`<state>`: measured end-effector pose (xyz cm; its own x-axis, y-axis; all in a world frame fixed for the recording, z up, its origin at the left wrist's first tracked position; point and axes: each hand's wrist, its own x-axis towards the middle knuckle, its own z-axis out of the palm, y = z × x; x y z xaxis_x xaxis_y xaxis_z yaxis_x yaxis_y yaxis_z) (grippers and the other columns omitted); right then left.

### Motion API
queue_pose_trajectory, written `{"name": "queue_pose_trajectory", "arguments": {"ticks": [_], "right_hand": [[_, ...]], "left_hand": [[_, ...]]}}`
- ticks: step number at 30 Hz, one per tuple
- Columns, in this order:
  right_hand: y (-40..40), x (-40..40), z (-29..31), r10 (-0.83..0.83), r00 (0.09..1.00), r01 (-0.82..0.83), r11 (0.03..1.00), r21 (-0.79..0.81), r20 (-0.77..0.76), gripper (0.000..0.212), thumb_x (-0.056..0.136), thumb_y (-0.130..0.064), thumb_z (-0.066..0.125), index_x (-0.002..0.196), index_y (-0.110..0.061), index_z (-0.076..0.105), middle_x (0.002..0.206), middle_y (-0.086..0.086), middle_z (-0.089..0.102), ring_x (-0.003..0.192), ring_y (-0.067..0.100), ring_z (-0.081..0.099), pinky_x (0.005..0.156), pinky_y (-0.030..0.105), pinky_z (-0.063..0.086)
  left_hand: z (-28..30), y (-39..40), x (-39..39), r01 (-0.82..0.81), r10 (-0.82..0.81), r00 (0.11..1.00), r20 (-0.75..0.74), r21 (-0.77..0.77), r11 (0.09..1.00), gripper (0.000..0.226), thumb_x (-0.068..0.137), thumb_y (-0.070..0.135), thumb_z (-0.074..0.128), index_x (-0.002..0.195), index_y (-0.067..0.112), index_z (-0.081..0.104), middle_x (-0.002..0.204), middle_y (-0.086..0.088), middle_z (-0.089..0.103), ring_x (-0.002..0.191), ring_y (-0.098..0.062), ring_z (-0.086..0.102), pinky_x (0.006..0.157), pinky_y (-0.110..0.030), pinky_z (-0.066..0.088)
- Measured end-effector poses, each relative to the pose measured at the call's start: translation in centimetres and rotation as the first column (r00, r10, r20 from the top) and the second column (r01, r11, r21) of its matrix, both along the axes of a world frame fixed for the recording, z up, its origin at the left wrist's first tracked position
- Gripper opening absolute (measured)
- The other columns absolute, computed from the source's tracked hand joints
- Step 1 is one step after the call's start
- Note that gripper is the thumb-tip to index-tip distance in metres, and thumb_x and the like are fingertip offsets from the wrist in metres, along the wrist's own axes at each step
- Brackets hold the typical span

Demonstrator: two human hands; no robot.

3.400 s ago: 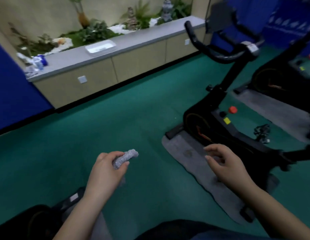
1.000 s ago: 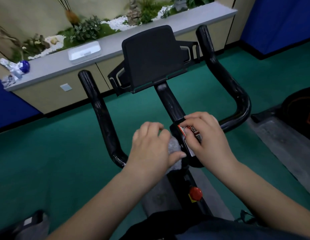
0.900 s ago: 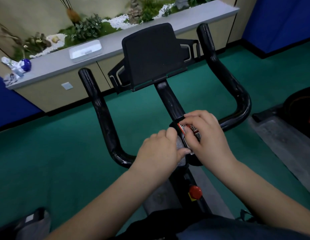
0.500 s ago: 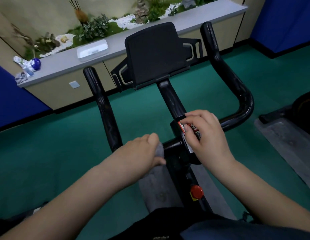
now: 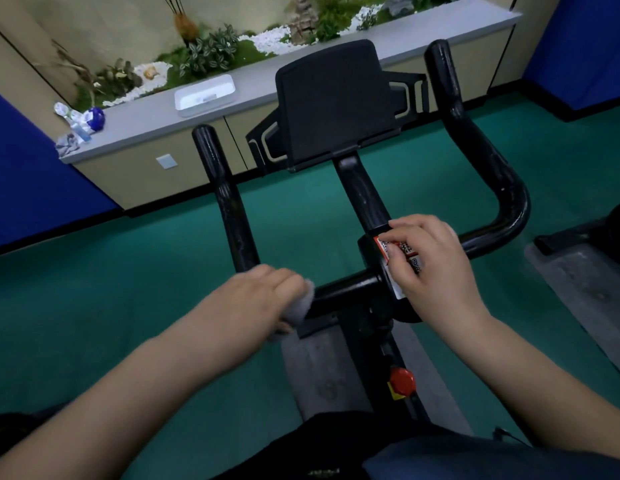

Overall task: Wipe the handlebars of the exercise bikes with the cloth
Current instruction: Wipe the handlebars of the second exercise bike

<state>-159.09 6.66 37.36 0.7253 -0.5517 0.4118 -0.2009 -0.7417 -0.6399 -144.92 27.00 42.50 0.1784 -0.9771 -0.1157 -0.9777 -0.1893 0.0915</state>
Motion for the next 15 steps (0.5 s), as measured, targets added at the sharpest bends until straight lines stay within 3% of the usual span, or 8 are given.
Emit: {"name": "queue_pose_trajectory", "arguments": {"ticks": [2, 4, 7, 10, 12, 14, 15], "right_hand": [[0.0, 0.0, 0.1, 0.001, 1.0, -0.002, 1.0, -0.014, -0.015, 0.025, 0.087, -0.026, 0.05, 0.099, -0.013, 0.069, 0.107, 0.001, 0.06, 0.104, 0.02, 0.054, 0.094, 0.003, 0.025], [0.0, 0.0, 0.3, -0.006, 0.999, 0.004, 0.999, -0.041, -0.039, 0.021, 0.089, -0.02, 0.053, 0.1, -0.012, 0.068, 0.107, 0.002, 0.06, 0.106, 0.022, 0.054, 0.093, 0.005, 0.025], [0.3, 0.0, 0.5, -0.023, 0.997, 0.017, 0.997, -0.081, -0.079, 0.016, 0.088, -0.011, 0.056, 0.101, -0.011, 0.066, 0.108, 0.002, 0.059, 0.106, 0.025, 0.053, 0.092, 0.013, 0.027], [0.8, 0.2, 0.6, -0.047, 0.995, 0.039, 0.996, -0.084, -0.091, 0.016, 0.086, -0.006, 0.056, 0.099, -0.01, 0.065, 0.106, 0.003, 0.058, 0.104, 0.026, 0.053, 0.091, 0.013, 0.026], [1.0, 0.4, 0.5, -0.067, 0.994, 0.06, 0.995, -0.081, -0.091, 0.017, 0.085, -0.005, 0.055, 0.098, -0.01, 0.065, 0.105, 0.003, 0.057, 0.104, 0.026, 0.052, 0.09, 0.008, 0.024], [1.2, 0.5, 0.3, -0.085, 0.992, 0.077, 0.993, -0.09, -0.092, 0.017, 0.085, -0.005, 0.053, 0.098, -0.009, 0.064, 0.105, 0.004, 0.058, 0.104, 0.027, 0.053, 0.091, 0.002, 0.019], [1.2, 0.5, 0.3, -0.093, 0.991, 0.084, 0.992, -0.095, -0.096, 0.017, 0.085, -0.005, 0.052, 0.098, -0.009, 0.064, 0.105, 0.005, 0.058, 0.105, 0.027, 0.053, 0.091, 0.001, 0.018]], "left_hand": [[1.2, 0.9, 1.0, -0.101, 0.1, 0.995, -0.031, -0.029, 0.994, 0.03, 0.074, 0.023, 0.068, 0.088, 0.034, 0.044, 0.091, 0.014, 0.055, 0.09, -0.015, 0.053, 0.075, -0.029, 0.044], [1.7, 1.8, 1.1, -0.35, 0.32, 0.931, -0.174, -0.184, 0.918, 0.024, 0.08, 0.025, 0.066, 0.092, 0.036, 0.049, 0.092, 0.018, 0.052, 0.092, -0.009, 0.052, 0.074, -0.025, 0.039], [1.9, 3.2, -0.5, -0.721, 0.525, 0.691, -0.497, -0.416, 0.555, 0.025, 0.09, 0.025, 0.055, 0.109, 0.034, 0.042, 0.099, 0.012, 0.052, 0.085, -0.005, 0.051, 0.067, -0.023, 0.039], [-0.3, 3.8, -2.3, -0.891, 0.57, 0.449, -0.688, -0.388, 0.235, 0.022, 0.094, 0.03, 0.047, 0.115, 0.026, 0.04, 0.107, -0.002, 0.057, 0.091, -0.02, 0.058, 0.073, -0.038, 0.048], [-2.3, 3.2, -3.4, -0.941, 0.538, 0.339, -0.772, -0.284, 0.186, 0.016, 0.095, 0.03, 0.044, 0.11, 0.026, 0.042, 0.106, -0.001, 0.058, 0.093, -0.018, 0.059, 0.081, -0.042, 0.05], [-3.6, 1.9, -5.0, -0.938, 0.487, 0.333, -0.808, -0.229, 0.26, 0.015, 0.094, 0.029, 0.044, 0.109, 0.031, 0.043, 0.106, 0.001, 0.058, 0.095, -0.011, 0.057, 0.089, -0.043, 0.048], [-4.1, 1.2, -5.7, -0.926, 0.48, 0.346, -0.807, -0.212, 0.311, 0.026, 0.093, 0.03, 0.046, 0.119, 0.029, 0.041, 0.113, -0.004, 0.055, 0.101, -0.012, 0.055, 0.095, -0.043, 0.045]]}}
